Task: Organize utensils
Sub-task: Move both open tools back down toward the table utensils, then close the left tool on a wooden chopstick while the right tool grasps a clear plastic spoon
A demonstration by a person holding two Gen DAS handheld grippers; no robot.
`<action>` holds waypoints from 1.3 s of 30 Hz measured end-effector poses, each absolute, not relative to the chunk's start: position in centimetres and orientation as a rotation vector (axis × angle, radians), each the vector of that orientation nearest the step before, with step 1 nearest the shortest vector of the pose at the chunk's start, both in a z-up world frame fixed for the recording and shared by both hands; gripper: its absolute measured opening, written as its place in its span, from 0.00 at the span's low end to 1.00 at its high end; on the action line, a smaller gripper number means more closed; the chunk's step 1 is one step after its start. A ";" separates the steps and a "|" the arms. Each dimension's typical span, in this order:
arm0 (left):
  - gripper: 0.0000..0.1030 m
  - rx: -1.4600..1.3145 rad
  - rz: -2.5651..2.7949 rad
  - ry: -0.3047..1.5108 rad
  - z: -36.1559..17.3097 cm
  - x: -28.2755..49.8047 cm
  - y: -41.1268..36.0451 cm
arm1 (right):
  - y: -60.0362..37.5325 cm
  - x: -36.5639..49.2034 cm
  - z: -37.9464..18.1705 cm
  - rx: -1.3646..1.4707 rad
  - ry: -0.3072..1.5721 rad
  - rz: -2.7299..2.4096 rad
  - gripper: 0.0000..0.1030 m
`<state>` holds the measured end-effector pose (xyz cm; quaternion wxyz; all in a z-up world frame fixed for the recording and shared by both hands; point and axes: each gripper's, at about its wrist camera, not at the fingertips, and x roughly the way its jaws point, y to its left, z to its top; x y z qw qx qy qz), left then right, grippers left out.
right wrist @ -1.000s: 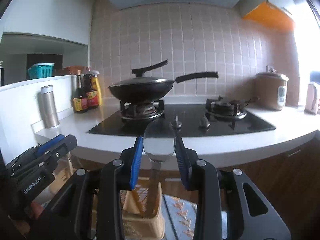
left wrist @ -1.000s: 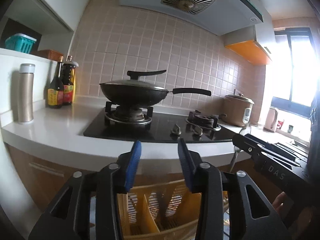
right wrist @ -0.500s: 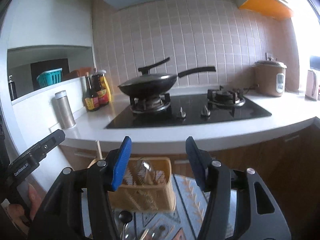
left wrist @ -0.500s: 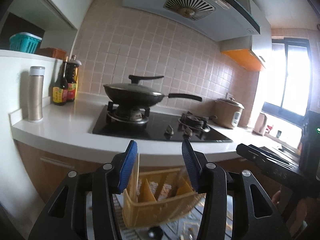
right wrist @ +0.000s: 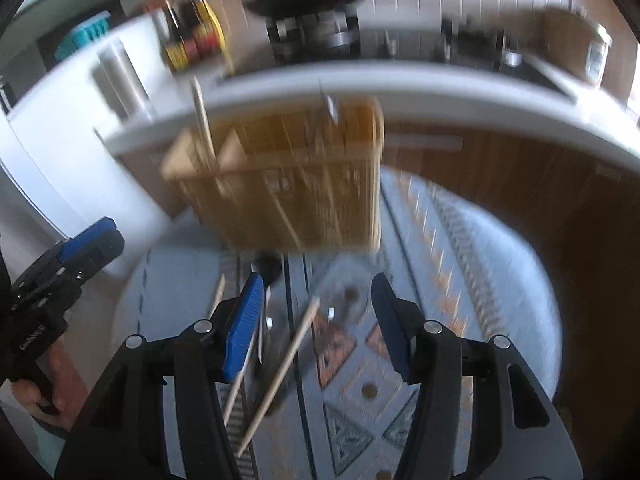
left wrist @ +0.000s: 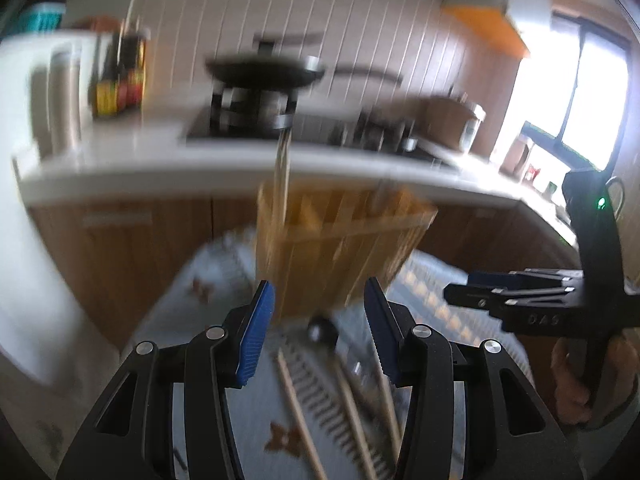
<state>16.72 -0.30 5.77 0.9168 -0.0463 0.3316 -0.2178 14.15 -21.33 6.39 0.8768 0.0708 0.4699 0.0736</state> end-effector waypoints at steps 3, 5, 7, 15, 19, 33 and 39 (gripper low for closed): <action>0.42 -0.111 -0.441 0.832 2.1 18.5 0.3 | -22.0 15.1 3.2 0.212 1.092 0.163 0.51; 0.42 -0.124 -0.437 0.931 -0.2 19.8 0.5 | -22.7 15.8 1.0 0.262 1.172 0.156 0.51; 0.42 -0.139 -0.446 1.030 -2.7 21.0 0.6 | -23.3 16.6 -0.9 0.312 1.239 0.143 0.51; 0.31 -0.069 -0.438 1.118 -5.7 22.1 -0.3 | -24.3 18.9 -3.5 0.358 1.315 0.068 0.51; 0.31 -0.012 -0.428 1.100 -5.8 21.7 -0.8 | -23.6 19.6 -3.7 0.344 1.311 0.036 0.51; 0.31 0.118 -0.390 1.087 -5.0 20.9 -3.0 | -17.8 20.4 -4.0 0.183 1.230 -0.069 0.32; 0.31 0.102 -0.393 1.096 -4.8 21.1 -2.8 | -19.8 20.4 -4.1 0.267 1.260 -0.028 0.29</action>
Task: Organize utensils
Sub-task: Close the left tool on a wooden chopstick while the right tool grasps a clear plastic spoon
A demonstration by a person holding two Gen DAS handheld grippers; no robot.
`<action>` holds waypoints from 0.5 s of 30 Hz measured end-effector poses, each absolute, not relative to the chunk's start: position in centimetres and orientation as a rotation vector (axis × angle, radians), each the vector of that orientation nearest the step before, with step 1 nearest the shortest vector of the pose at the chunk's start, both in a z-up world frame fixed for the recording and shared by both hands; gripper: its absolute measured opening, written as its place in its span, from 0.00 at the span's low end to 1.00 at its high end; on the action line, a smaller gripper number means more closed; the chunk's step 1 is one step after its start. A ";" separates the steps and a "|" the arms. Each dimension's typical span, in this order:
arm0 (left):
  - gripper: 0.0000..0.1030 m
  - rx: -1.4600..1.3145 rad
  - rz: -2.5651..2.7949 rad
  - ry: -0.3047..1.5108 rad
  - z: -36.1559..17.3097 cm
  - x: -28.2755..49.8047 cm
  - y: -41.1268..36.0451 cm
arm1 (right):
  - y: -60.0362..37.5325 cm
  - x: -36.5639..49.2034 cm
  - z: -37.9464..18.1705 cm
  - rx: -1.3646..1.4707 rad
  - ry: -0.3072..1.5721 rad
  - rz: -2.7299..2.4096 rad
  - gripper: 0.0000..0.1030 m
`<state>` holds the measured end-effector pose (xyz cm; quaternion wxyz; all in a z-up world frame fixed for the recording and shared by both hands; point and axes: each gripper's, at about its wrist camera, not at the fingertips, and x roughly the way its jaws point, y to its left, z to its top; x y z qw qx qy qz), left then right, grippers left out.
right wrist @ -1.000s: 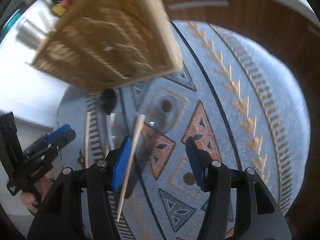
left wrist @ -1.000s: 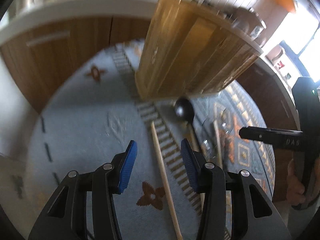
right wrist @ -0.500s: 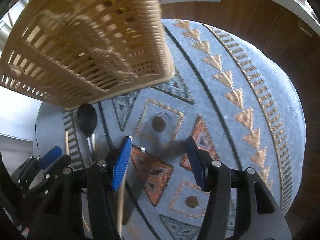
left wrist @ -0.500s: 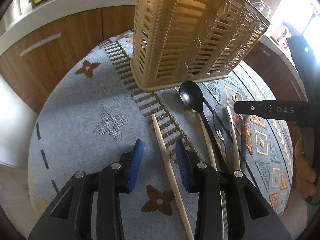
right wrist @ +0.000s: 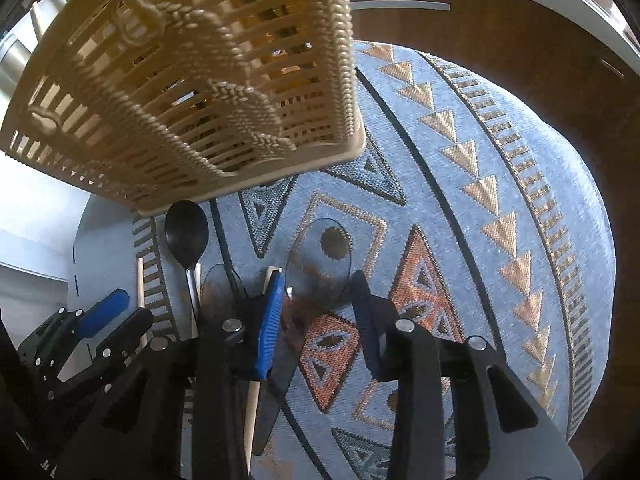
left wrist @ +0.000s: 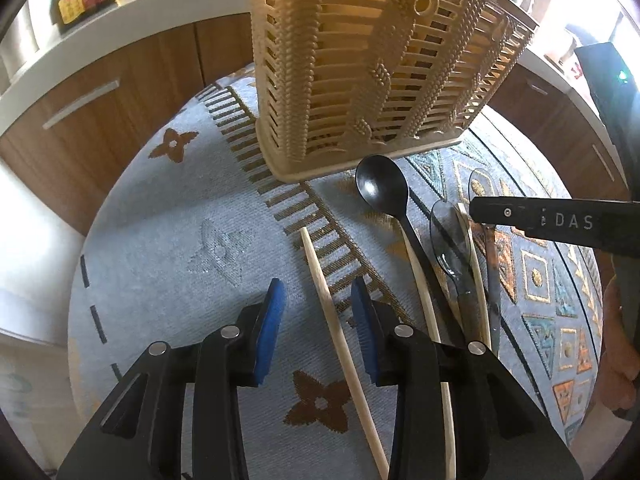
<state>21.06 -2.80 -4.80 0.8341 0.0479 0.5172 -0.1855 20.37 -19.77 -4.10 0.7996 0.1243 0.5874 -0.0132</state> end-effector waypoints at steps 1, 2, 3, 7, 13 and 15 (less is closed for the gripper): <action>0.31 0.113 -0.386 1.095 -4.8 21.1 -3.0 | -19.6 20.5 -4.1 0.249 1.261 -0.031 0.27; 0.31 0.144 -0.372 1.094 -4.9 21.0 -3.5 | -19.5 20.7 -4.1 0.222 1.261 -0.033 0.25; 0.31 0.177 -0.359 1.092 -4.9 20.9 -3.9 | -19.8 21.3 -3.9 0.199 1.260 -0.032 0.25; 0.31 0.229 -0.320 1.077 -4.9 20.3 -4.9 | -18.2 21.6 -4.3 0.083 1.245 0.008 0.17; 0.23 0.211 -0.305 1.069 -4.7 20.1 -4.4 | -17.6 19.5 -4.2 -0.083 1.314 0.189 0.15; 0.16 0.206 -0.302 1.069 -4.6 20.0 -4.1 | -17.9 19.0 -4.3 -0.120 1.332 0.221 0.15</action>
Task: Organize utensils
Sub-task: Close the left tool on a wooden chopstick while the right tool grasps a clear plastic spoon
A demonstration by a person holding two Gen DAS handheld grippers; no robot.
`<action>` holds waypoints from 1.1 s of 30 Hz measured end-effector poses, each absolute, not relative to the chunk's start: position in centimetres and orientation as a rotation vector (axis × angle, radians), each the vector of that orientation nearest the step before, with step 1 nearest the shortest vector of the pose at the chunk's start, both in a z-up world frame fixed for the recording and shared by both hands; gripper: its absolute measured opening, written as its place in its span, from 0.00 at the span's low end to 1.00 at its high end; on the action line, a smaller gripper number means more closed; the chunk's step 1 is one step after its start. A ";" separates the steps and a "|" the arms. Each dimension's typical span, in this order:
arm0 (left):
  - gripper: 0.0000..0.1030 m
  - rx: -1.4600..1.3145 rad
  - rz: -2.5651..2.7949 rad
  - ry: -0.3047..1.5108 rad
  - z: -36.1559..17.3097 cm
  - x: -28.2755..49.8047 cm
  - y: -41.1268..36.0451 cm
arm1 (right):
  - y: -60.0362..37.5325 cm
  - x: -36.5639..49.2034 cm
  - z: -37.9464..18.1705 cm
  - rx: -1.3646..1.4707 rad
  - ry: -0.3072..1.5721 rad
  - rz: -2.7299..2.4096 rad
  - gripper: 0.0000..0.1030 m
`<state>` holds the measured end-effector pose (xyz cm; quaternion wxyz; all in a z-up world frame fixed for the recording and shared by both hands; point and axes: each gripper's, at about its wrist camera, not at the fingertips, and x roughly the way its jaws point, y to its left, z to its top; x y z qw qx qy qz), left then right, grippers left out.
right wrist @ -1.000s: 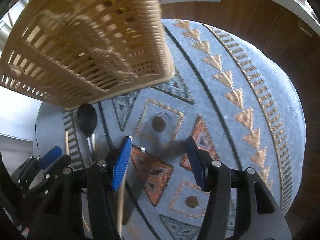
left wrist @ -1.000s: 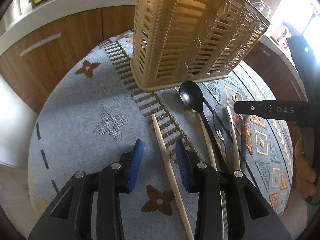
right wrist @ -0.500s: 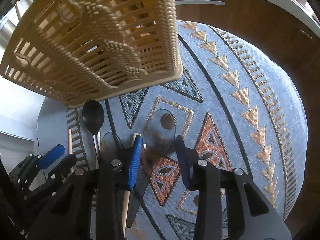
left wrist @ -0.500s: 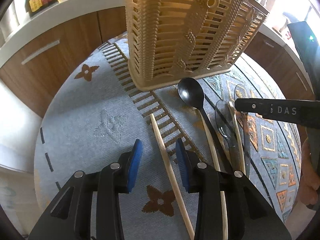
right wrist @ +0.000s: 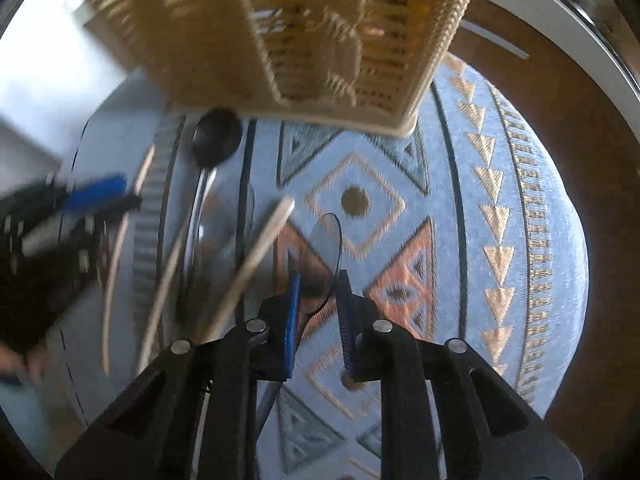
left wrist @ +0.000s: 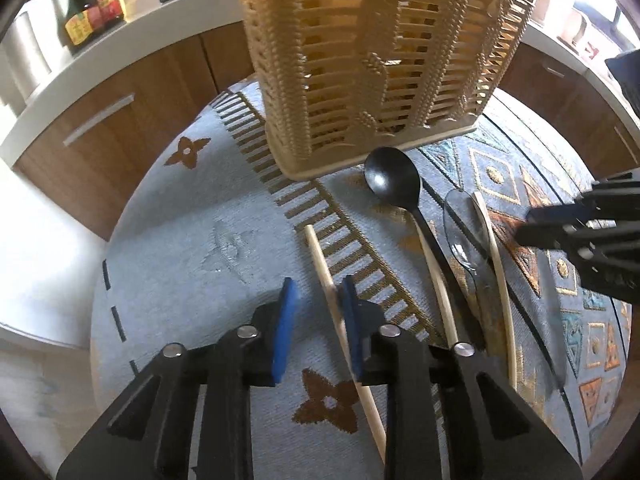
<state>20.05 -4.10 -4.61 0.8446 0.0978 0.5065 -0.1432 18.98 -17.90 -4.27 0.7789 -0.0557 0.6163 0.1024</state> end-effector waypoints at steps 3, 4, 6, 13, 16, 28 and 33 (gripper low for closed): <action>0.14 0.183 -0.309 1.072 -4.6 20.2 -3.5 | -19.7 18.2 -3.9 -0.131 1.339 0.218 0.16; 0.14 0.176 -0.313 1.074 -4.6 20.3 -3.3 | -20.2 18.2 -3.8 -0.094 1.350 0.219 0.16; 0.14 0.170 -0.324 1.078 -4.6 20.4 -3.1 | -21.5 18.6 -3.9 -0.004 1.373 0.226 0.25; 0.18 0.145 -0.395 1.130 -4.8 21.5 -2.4 | -23.1 20.3 -3.2 0.148 1.413 0.168 0.49; 0.18 0.148 -0.403 1.136 -4.9 21.7 -2.4 | -21.9 20.5 -3.4 0.129 1.435 0.112 0.49; 0.07 0.306 -0.322 1.109 -5.2 20.7 -5.6 | -15.9 21.8 -4.2 -0.061 1.332 0.021 0.29; 0.03 0.279 -0.337 1.051 -5.2 19.9 -5.5 | -17.0 17.3 -3.6 -0.031 1.289 0.077 0.29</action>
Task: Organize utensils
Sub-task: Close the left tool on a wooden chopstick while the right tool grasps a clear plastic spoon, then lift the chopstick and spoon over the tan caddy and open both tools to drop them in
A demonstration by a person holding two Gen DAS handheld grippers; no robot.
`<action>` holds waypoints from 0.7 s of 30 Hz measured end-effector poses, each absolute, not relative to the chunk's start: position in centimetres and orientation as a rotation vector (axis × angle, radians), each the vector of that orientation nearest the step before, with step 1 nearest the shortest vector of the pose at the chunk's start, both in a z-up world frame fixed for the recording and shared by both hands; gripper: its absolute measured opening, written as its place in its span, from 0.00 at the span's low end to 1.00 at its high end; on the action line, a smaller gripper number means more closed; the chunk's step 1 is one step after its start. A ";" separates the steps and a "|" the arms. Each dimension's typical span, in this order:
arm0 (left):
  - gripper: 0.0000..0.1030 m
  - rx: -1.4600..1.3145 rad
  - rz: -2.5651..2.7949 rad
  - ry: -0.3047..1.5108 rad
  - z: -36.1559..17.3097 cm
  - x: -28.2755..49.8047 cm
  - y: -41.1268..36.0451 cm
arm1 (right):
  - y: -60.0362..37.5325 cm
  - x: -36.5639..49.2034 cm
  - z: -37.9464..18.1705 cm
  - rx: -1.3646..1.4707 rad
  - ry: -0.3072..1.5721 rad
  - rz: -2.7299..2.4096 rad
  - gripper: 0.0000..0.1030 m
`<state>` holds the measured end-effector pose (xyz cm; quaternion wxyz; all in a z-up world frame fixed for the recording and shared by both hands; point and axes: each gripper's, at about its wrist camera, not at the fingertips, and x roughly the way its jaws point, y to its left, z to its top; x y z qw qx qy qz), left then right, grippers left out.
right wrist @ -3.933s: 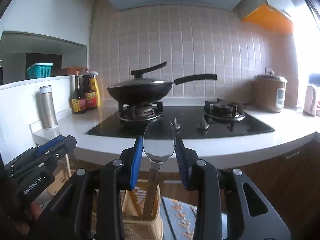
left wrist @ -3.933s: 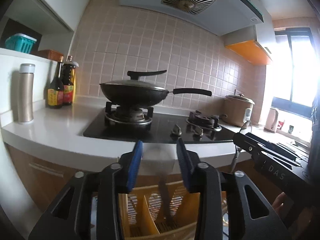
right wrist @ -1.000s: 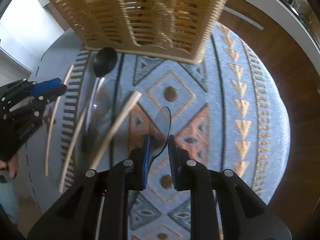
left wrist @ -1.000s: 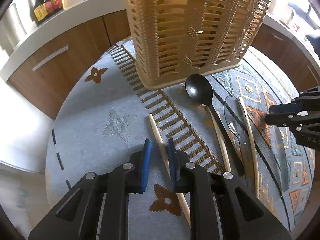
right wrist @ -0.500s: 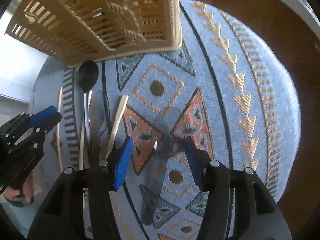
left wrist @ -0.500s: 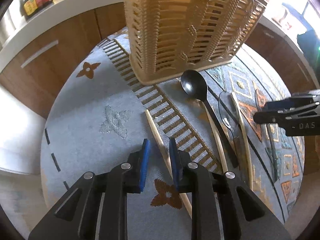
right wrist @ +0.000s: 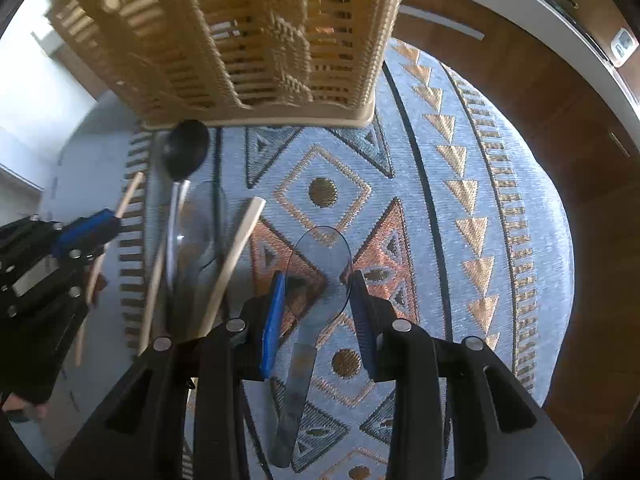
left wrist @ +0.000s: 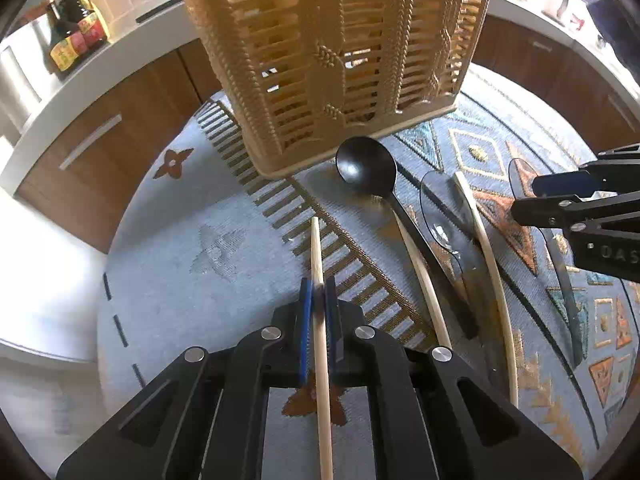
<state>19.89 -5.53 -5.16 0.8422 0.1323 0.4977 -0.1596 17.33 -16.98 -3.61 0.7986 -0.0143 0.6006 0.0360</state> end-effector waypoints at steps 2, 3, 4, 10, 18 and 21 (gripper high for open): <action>0.03 0.192 -0.384 1.030 -4.8 19.6 -4.6 | -17.2 16.3 -2.7 -0.026 1.243 0.107 0.29; 0.03 0.155 -0.393 1.001 -4.3 19.1 -4.0 | -17.3 15.8 -2.1 -0.023 1.221 0.121 0.29; 0.03 0.126 -0.395 0.969 -3.7 18.5 -3.6 | -17.2 15.1 -1.6 -0.012 1.194 0.144 0.29; 0.03 -0.066 -0.448 0.713 1.2 14.8 -0.8 | -17.2 11.3 2.5 0.047 1.036 0.261 0.29; 0.03 -0.202 -0.480 0.350 9.2 10.7 0.9 | -18.4 9.0 8.8 0.093 0.813 0.406 0.29; 0.03 -0.243 -0.473 0.250 12.3 10.7 1.1 | -18.3 8.8 12.4 0.100 0.691 0.403 0.29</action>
